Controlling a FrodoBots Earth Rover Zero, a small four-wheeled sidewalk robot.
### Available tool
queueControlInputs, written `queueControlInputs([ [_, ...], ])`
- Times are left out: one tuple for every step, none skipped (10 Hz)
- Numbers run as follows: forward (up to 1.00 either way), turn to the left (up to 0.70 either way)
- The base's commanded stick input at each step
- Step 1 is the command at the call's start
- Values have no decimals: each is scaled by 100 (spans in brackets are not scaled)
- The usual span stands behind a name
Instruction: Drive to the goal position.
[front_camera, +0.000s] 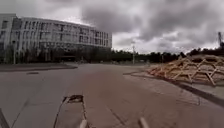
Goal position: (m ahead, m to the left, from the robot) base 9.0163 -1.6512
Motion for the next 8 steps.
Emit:
queueControlInputs([
  [100, 13],
  [100, 13],
  [100, 13],
  [100, 7],
  [100, 0],
  [100, 0],
  [100, 0],
  [100, 0],
])
